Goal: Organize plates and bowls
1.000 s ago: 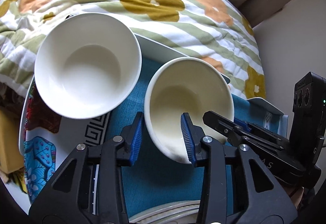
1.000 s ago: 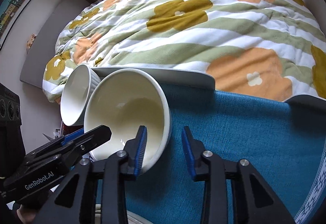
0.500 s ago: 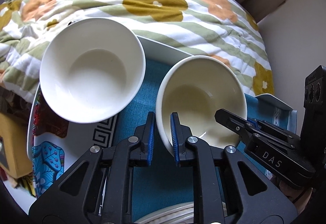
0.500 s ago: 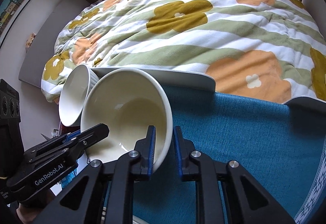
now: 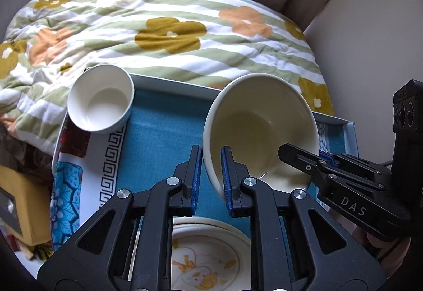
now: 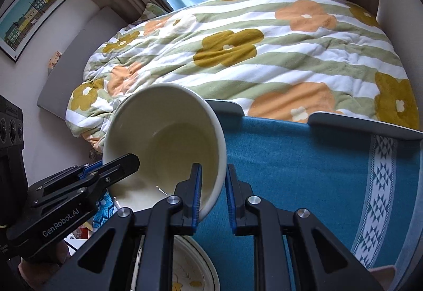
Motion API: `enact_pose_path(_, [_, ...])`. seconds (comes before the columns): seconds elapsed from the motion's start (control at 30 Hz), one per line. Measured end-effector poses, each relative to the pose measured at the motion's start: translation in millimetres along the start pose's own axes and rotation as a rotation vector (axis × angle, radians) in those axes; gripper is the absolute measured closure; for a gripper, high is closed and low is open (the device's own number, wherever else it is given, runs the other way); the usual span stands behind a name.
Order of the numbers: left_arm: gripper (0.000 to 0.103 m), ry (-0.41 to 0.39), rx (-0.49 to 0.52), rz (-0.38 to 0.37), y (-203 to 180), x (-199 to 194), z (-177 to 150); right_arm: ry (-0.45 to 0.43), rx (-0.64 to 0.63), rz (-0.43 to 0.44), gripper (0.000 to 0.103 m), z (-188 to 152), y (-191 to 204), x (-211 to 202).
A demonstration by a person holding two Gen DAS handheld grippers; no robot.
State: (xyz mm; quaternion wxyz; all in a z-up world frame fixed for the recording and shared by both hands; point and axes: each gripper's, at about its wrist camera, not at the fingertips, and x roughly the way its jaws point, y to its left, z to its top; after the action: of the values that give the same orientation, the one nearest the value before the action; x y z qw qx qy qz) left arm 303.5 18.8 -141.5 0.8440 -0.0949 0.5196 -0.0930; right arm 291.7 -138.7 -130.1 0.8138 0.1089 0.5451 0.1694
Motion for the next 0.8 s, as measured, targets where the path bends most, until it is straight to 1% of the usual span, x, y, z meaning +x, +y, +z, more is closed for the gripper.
enact_pose_path(0.2, [0.090, -0.031, 0.038, -0.018, -72.3, -33.7, -43.5, -0.051, -0.015, -0.020, 0.087, -38.8, -28.2, -68.7])
enact_pose_path(0.37, [0.090, -0.020, 0.069, -0.063, -130.5, -36.4, -78.5, -0.070, 0.003, -0.063, 0.087, -75.8, -66.4, -112.3])
enact_pose_path(0.57, [0.090, 0.058, 0.137, -0.123, -186.7, -19.7, -108.8, -0.070, 0.077, -0.122, 0.087, -115.3, -115.8, -147.6])
enact_pose_path(0.67, [0.090, 0.111, 0.180, -0.143, -205.5, -7.2, -121.3, -0.058, 0.121, -0.150, 0.087, -132.0, -133.1, -155.0])
enact_pose_path(0.8, [0.090, 0.176, 0.253, -0.147, -222.6, 11.0, -134.8, -0.030, 0.191, -0.179, 0.087, -152.8, -150.3, -154.0])
